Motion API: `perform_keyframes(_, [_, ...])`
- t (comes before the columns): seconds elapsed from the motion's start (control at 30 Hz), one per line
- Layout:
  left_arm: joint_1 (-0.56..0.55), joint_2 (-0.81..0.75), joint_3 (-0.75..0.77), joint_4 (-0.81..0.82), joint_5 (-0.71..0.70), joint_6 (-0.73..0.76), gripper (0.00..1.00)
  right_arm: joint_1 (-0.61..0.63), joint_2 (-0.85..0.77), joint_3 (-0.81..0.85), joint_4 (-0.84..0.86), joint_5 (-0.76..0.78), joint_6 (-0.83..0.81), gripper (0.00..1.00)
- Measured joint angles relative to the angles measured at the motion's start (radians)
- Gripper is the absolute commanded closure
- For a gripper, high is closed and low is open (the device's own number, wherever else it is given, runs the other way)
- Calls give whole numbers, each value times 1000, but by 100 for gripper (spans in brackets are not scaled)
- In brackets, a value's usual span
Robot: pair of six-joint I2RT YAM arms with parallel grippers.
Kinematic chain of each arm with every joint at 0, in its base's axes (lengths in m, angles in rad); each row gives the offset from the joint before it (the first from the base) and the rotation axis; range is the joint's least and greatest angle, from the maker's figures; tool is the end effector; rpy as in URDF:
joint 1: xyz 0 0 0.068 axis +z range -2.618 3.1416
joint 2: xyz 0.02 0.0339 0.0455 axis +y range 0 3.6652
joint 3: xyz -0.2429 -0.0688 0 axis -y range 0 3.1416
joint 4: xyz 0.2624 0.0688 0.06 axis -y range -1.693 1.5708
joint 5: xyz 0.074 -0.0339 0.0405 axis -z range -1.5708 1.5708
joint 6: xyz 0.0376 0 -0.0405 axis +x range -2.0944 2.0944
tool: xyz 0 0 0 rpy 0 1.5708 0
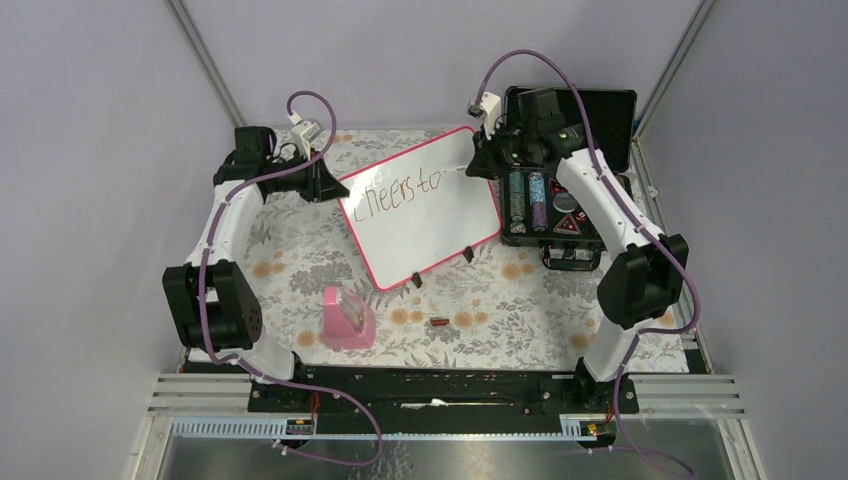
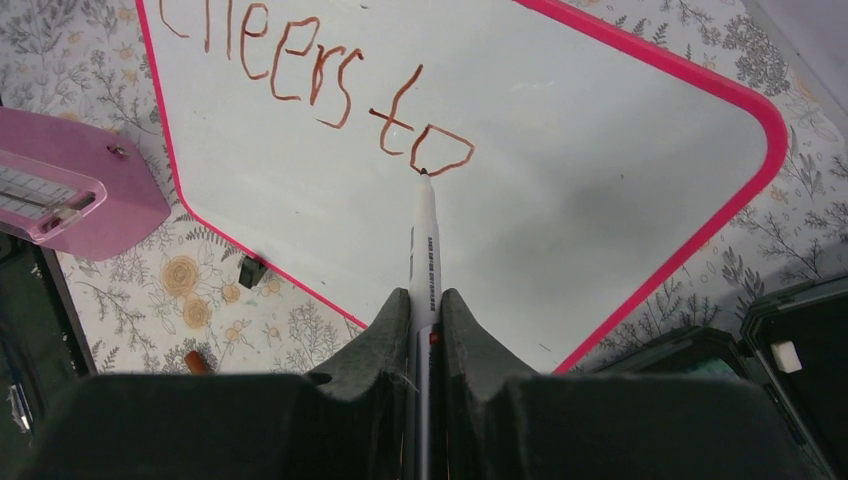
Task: Write a sentence on the whiteboard
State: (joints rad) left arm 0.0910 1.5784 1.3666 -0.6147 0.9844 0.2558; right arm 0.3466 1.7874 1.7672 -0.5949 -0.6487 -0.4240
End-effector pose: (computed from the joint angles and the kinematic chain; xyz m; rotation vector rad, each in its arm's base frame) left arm 0.3566 0.0011 0.2902 0.6065 2.0420 -0.9608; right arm 0.3879 0.1643 0.3454 -1.1197 1.7952 0.6585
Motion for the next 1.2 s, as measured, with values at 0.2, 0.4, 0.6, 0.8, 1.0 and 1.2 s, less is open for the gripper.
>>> perform_keyframes(0.2, [-3, 26, 43, -46, -10, 31, 100, -28, 0, -5, -5, -8, -4, 100])
perform_keyframes(0.4, [-6, 69, 102, -87, -21, 56, 100, -35, 0, -29, 2, -25, -6, 100])
perform_keyframes(0.6, [-6, 94, 133, -105, -22, 69, 100, -35, 0, -39, 3, -27, -12, 100])
perform_keyframes(0.8, [-8, 112, 159, -131, -27, 88, 100, -35, 0, -54, 25, -27, -18, 100])
perform_keyframes(1.0, [-8, 112, 159, -134, -28, 92, 100, -35, 1, -68, 63, -14, -17, 100])
perform_keyframes(1.2, [-8, 112, 159, -135, -28, 94, 100, -35, 25, -69, 90, 22, -16, 100])
